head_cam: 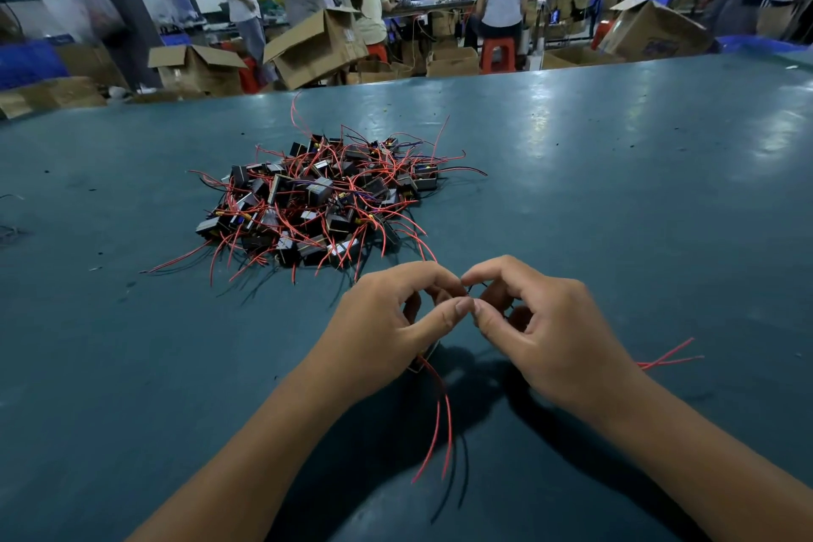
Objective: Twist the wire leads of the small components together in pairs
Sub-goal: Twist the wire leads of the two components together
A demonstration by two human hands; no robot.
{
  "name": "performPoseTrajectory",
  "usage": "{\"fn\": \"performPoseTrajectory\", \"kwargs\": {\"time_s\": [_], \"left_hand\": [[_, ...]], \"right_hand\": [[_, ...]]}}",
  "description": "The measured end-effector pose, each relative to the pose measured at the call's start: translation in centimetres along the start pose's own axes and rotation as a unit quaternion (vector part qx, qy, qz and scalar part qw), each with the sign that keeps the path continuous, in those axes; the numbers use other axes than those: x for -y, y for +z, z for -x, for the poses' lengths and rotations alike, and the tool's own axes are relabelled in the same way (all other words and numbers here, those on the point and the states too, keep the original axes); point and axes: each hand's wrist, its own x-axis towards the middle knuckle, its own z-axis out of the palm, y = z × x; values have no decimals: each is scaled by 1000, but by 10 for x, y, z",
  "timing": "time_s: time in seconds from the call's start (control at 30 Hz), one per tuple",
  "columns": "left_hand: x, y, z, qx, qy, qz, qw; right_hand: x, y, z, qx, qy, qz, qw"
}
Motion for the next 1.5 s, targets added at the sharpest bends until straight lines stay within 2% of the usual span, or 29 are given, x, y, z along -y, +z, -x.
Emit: {"fn": "performPoseTrajectory", "kwargs": {"time_s": [0.37,0.53,1.0,1.17,1.23,1.4,1.5], "left_hand": [[2,1,-1,-19,17,-17,1000],[7,1,-1,13,5,31,999],[9,-7,-4,26,-7,3,1000],[17,-11,-3,55,-60,-26,996],[20,-9,-4,46,-73,-24,996],[23,-4,-9,36,-110,67,991],[22,0,-8,69,-120,87,986]], "right_hand": [[2,0,0,-19,-8,-2,1000],[0,-2,-1,-32,-1,3,999],[2,-5,-4,-28,12,2,1000],[2,-18,-9,-88,-18,-2,996],[-1,-24,-12,-101,12,17,995],[-12,-19,-13,-38,91,33,995],[-14,-13,-13,-9,108,50,993]]}}
